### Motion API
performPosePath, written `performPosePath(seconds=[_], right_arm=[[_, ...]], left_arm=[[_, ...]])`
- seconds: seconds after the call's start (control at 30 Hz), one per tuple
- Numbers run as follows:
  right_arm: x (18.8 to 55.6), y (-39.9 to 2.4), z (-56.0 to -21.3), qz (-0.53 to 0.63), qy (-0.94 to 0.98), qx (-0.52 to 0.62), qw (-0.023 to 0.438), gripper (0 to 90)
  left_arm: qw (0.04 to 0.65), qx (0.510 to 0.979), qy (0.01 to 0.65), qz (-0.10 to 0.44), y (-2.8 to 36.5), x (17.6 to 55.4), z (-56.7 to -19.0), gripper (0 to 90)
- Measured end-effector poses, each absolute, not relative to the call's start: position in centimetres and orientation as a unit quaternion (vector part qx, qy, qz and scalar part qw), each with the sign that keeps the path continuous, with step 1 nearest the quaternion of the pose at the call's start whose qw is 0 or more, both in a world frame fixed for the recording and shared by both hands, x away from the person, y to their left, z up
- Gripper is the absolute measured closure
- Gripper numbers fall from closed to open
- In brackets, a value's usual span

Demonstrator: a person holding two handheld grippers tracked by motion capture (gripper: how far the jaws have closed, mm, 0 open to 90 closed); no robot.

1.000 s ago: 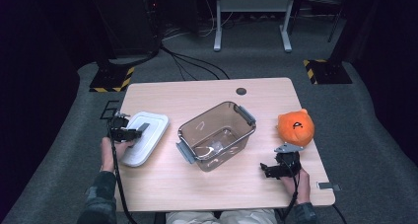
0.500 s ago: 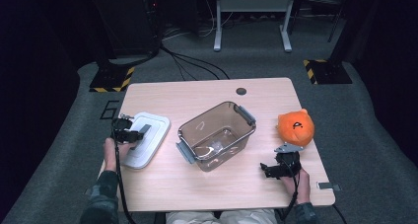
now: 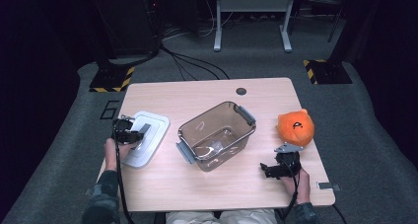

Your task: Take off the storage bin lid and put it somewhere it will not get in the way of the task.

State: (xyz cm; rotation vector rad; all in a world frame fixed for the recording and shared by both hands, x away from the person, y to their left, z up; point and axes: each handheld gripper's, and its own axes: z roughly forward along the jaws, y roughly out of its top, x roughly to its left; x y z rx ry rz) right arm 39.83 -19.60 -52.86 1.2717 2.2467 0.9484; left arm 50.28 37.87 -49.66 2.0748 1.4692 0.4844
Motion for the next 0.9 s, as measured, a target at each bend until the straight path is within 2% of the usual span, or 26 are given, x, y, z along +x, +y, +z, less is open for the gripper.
performPosePath(seconds=[0.1, 0.17, 0.53, 0.9], right_arm=[[39.8, -19.6, -52.9, 0.338, 0.801, 0.454, 0.194, 2.4], [39.8, -19.6, -52.9, 0.338, 0.801, 0.453, 0.195, 2.4], [39.8, -19.6, -52.9, 0.338, 0.801, 0.453, 0.195, 2.5], [39.8, -19.6, -52.9, 0.338, 0.801, 0.454, 0.194, 2.5]], left_arm=[[0.268, 0.772, 0.548, 0.177, 37.9, 50.2, -49.7, 64.4], [0.274, 0.767, 0.553, 0.176, 38.1, 50.2, -49.6, 59.7], [0.283, 0.75, 0.565, 0.196, 37.8, 48.9, -47.8, 15.7], [0.308, 0.762, 0.529, 0.21, 35.6, 45.9, -46.2, 6.7]])
